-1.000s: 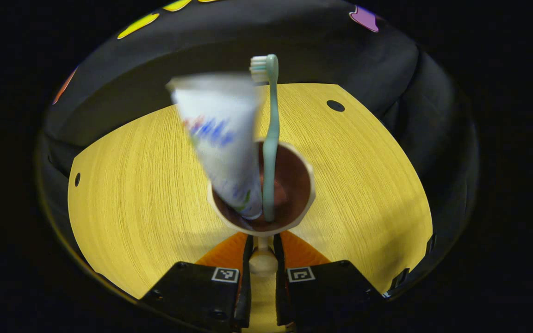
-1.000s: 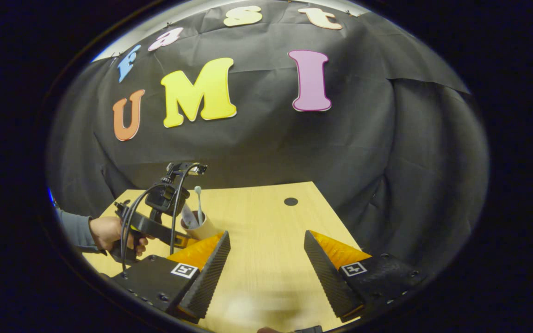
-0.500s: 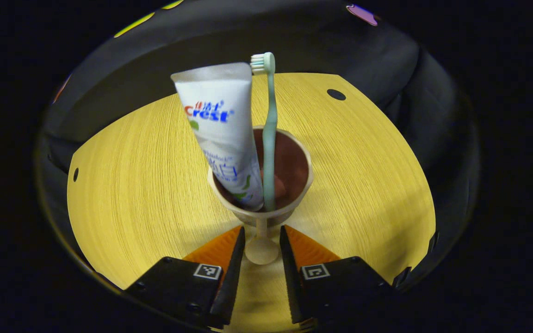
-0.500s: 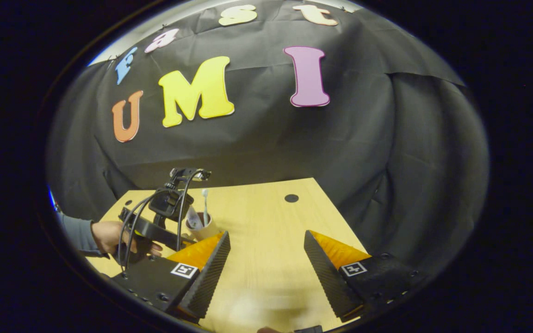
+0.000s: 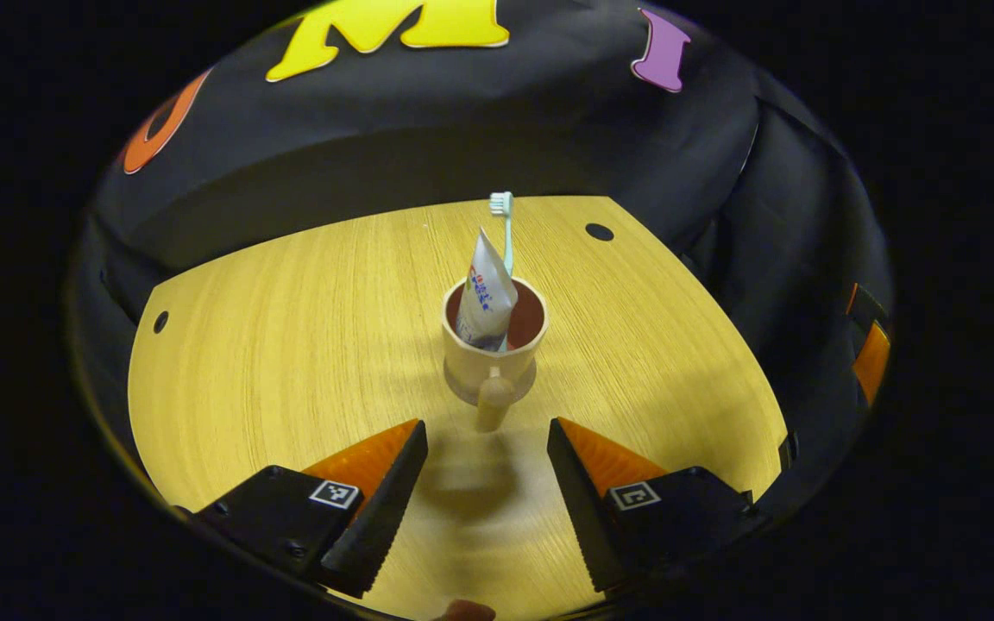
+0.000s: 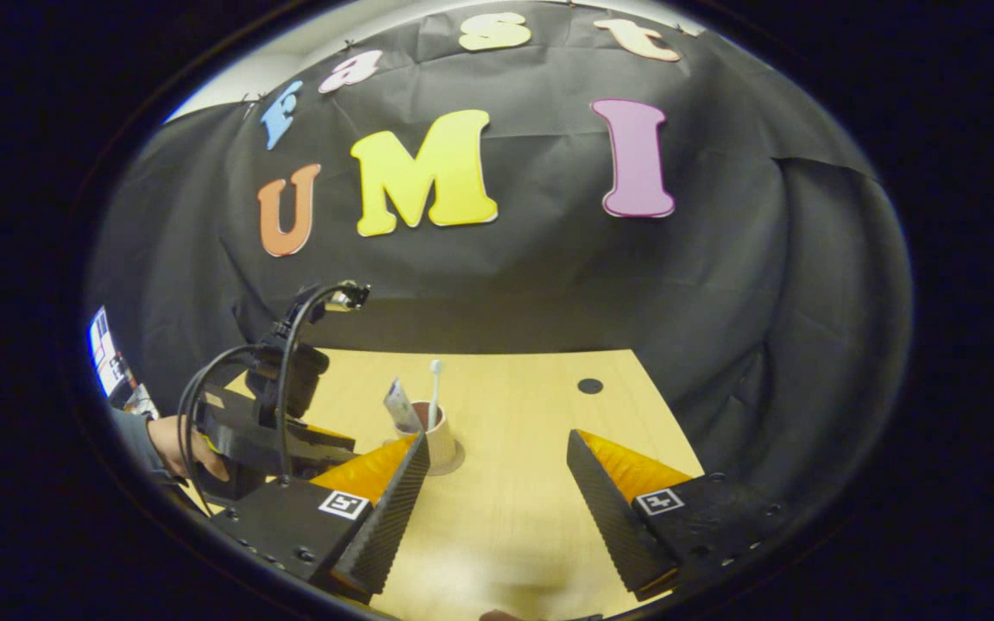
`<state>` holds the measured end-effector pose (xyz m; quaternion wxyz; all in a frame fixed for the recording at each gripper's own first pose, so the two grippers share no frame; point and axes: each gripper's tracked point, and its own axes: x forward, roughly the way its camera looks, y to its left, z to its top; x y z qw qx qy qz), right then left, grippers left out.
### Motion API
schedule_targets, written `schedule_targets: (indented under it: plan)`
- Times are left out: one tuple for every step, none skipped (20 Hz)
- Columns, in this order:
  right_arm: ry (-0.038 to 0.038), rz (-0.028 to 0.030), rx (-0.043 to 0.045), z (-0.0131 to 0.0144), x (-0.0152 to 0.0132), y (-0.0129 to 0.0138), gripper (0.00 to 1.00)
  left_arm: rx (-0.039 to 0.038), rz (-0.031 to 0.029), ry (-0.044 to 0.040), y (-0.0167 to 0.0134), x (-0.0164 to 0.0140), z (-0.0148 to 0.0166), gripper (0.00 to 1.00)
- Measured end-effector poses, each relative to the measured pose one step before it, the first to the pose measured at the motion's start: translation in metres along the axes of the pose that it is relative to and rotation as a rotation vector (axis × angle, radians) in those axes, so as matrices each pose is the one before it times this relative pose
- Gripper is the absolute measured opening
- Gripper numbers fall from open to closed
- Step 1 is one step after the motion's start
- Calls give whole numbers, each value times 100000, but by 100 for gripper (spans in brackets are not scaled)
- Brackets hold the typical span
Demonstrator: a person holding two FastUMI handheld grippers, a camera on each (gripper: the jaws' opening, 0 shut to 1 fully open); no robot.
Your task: Put the toothbrush and toothpaste on the desktop into the cup, then pick up the cup and place it on the coaster on the desktop.
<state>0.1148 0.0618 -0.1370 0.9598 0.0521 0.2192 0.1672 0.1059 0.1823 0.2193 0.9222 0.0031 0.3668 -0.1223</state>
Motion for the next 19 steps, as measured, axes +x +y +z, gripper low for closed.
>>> schedule_targets:
  plan:
    - [-835, 1447, -1098, 224, -18, 787, 96, -1603, 1579, -3719, 1105, -1763, 716, 89]
    - [-800, 1151, -1028, 159, -269, 519, 96, -1467, 2574, -3766, 1226, -1670, 762, 89]
    - [-1288, 1820, -1064, 256, -259, 813, 96, -1081, 2234, -3856, 1142, -1517, 786, 89]
    - [-1755, 1917, -1283, 377, -200, 825, 96, -1649, 3456, -3780, 1644, -1625, 823, 89]
    - [-1318, 3107, -1670, 215, -109, 1085, 96, -2334, 2043, -148, 353, -504, -1129, 92]
    - [-980, 2364, -2051, -112, 204, 942, 96, -2238, 2843, -940, -1177, 460, -2973, 98]
    - [-614, 1635, -1934, -35, 48, 726, 96, -1757, 2464, -1777, 2946, -2853, 2561, 100]
    - [-686, 2350, -1451, -32, -189, 828, 96, -1385, 3070, -1870, 2213, -1290, -758, 100]
    - [-1063, 2044, -1192, 179, -64, 947, 96, -798, 2653, -3019, 471, -661, 587, 100]
    - [-1208, 1768, -992, 267, 22, 770, 96, -453, 2717, -3137, 1375, -1285, 213, 99]
    - [-1520, 1206, -752, 436, -36, 785, 96, 49, 2838, -2511, 1956, -1733, -133, 99]
    - [-1078, 1062, -717, 302, 114, 794, 96, 297, 2317, -1550, 1862, -1613, -158, 100]
    - [-308, 600, -930, 95, 17, 702, 92, 483, 2100, -1996, -191, 260, 776, 100]
    - [-381, 157, -731, 165, 193, 560, 96, 171, 1812, -2658, 1133, -743, 594, 100]
    - [-660, 301, -561, 316, 57, 696, 96, -187, 975, -2817, 390, -287, 676, 100]
    - [-1132, -136, -572, 440, 124, 633, 96, -311, 729, -3003, 1196, -876, 491, 99]
    - [-1557, -434, -400, 608, 69, 622, 92, -66, 19, -3486, 793, -667, 860, 99]
    - [-1687, -986, 21, 599, 101, 488, 93, 427, -150, -3314, 457, -198, 955, 99]
    - [-1751, -735, 415, 682, 85, 606, 96, 799, 490, -3201, 701, -301, 795, 99]
